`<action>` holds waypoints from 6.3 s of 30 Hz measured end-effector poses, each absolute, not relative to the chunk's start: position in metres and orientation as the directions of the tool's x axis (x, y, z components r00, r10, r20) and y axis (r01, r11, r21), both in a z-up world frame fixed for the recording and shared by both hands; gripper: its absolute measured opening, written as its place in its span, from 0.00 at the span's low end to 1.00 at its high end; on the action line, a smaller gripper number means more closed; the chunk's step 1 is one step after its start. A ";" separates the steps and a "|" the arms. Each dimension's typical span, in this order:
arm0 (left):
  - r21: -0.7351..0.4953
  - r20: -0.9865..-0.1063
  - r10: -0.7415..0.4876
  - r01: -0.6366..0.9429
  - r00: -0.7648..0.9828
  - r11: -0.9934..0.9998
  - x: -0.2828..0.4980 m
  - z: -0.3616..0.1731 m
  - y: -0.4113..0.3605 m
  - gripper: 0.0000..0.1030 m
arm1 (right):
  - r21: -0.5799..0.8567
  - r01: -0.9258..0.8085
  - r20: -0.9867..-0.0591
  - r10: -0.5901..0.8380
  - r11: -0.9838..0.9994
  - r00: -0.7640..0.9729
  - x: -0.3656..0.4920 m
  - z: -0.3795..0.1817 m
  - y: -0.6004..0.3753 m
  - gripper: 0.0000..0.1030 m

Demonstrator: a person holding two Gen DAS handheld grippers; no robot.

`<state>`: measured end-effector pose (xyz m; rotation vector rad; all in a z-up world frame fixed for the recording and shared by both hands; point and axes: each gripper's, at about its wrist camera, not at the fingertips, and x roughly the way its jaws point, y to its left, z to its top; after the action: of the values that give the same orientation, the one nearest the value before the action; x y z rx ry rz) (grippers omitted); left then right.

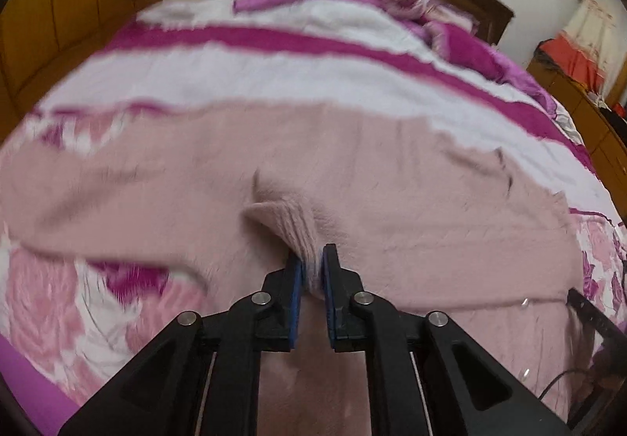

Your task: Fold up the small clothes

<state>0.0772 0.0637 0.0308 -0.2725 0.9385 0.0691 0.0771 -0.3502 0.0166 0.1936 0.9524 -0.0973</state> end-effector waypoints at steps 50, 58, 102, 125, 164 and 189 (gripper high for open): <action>-0.204 -0.778 -0.104 -0.092 0.620 0.975 0.126 0.013 0.082 0.00 | 0.071 0.118 -0.778 -0.019 0.991 0.628 0.209 0.011 -0.376 0.23; -0.174 -0.784 -0.038 -0.161 0.620 0.971 0.098 0.038 0.098 0.05 | 0.121 0.105 -0.759 0.024 0.987 0.651 0.174 0.048 -0.380 0.46; -0.579 -0.705 -0.034 -0.547 0.708 0.605 0.017 0.001 0.315 0.15 | 0.138 -0.030 -0.858 0.134 0.990 0.496 0.054 0.009 -0.285 0.65; -0.624 -0.634 -0.081 -0.448 0.769 0.640 0.032 0.001 0.324 0.00 | 0.144 -0.039 -0.850 0.144 0.989 0.506 0.054 0.008 -0.286 0.69; -0.443 -0.629 -0.407 0.124 0.663 0.888 0.099 0.079 0.013 0.00 | 0.252 0.005 -0.773 0.199 0.968 0.602 0.024 0.044 -0.314 0.68; -0.274 -0.805 -0.258 0.051 0.535 0.960 0.022 0.063 0.045 0.04 | 0.256 -0.054 -0.775 0.238 0.965 0.585 0.034 0.056 -0.288 0.68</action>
<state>0.0224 0.0449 0.0633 -0.2286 0.9917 -0.1861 0.0338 -0.2882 0.0561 0.2139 0.9324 0.1714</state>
